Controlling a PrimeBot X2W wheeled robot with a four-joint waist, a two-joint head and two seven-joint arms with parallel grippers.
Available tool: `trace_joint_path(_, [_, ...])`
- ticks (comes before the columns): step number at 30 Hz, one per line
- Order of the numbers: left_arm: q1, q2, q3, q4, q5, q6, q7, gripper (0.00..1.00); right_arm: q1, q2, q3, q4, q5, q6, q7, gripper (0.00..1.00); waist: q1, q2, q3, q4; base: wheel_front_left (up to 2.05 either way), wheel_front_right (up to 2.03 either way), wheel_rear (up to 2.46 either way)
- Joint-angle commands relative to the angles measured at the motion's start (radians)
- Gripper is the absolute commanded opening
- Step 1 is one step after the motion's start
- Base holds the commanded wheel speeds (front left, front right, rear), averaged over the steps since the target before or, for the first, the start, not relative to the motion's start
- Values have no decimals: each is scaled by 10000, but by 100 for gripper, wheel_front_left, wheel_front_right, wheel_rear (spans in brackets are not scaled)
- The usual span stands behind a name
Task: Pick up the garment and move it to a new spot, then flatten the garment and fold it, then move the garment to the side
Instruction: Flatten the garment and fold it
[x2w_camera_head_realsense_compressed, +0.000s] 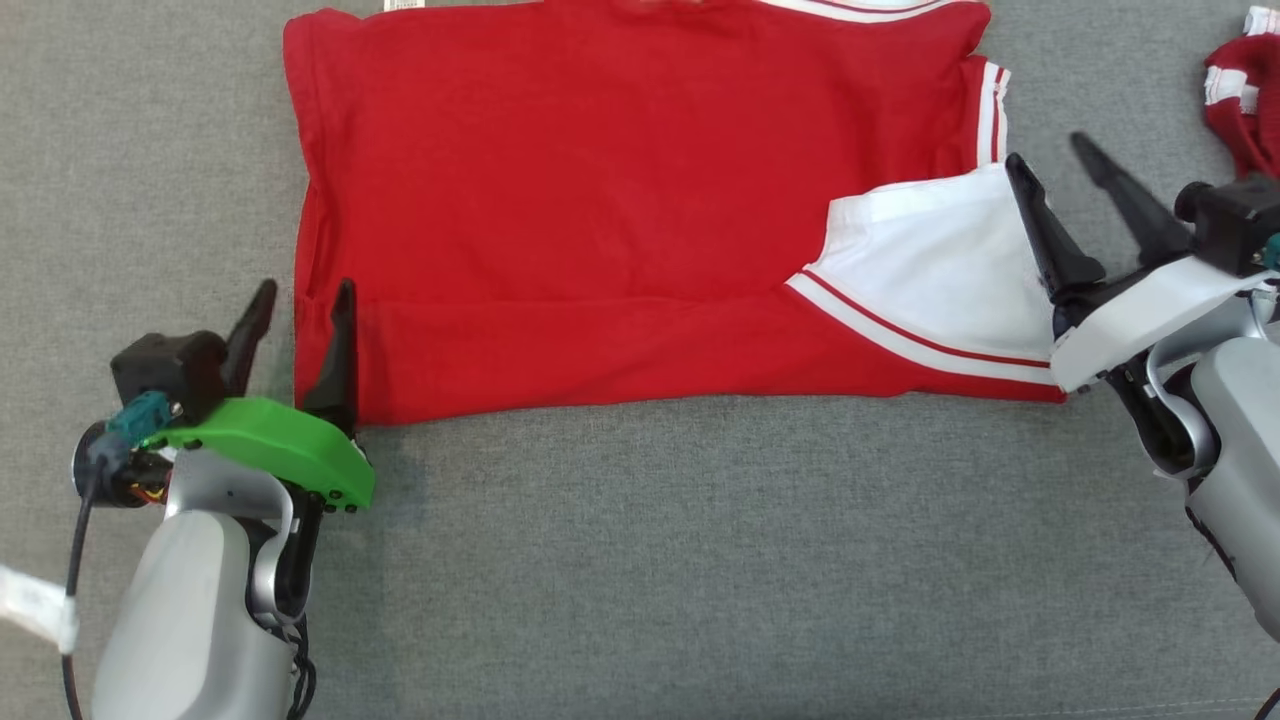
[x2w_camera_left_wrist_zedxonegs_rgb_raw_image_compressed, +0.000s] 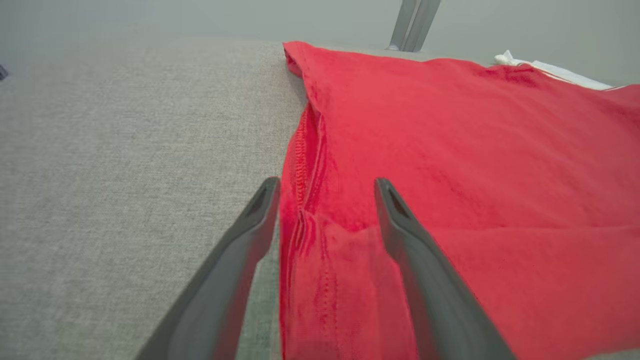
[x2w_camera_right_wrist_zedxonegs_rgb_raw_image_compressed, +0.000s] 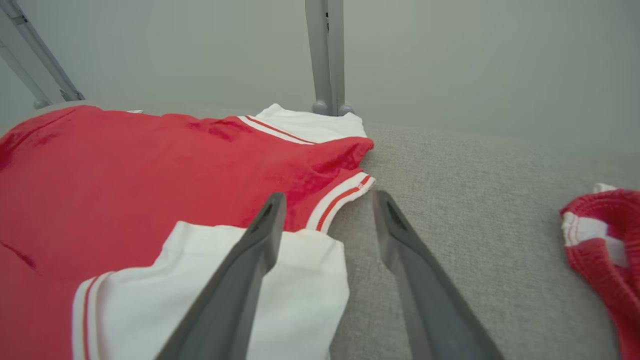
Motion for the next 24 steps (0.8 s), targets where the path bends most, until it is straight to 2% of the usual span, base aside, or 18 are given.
trace_joint_path(1, [218,-99,52,-145,221,187,-534,100,238,94,-358,-11,-375,-12,-99,100,0,0,-118,-80,0,0,0])
trace_joint_path(5, [662,-218,43,-602,794,707,-1914,100,1333,826,-2150,-1135,-1568,-12,-131,100,0,0,-392,-192,0,0,0])
trace_joint_path(8, [944,-310,39,-1018,1115,983,-2366,100,2467,1451,-3322,-2245,-2339,-12,-137,100,0,0,-609,-263,0,0,0])
trace_joint_path(11, [1343,-308,78,-1446,1408,1184,-2564,100,3631,2114,-4025,-3251,-2921,-7,-139,100,0,0,-786,-387,0,0,0])
trace_joint_path(17, [2101,-337,206,-1896,1648,1418,-2628,100,5208,2878,-4363,-4495,-3526,-7,-139,100,0,0,-1019,-582,0,0,0])
trace_joint_path(24, [2588,-398,235,-1857,1751,1439,-2631,100,5990,3167,-4331,-5159,-3756,-7,-121,100,0,0,-1127,-687,0,0,0])
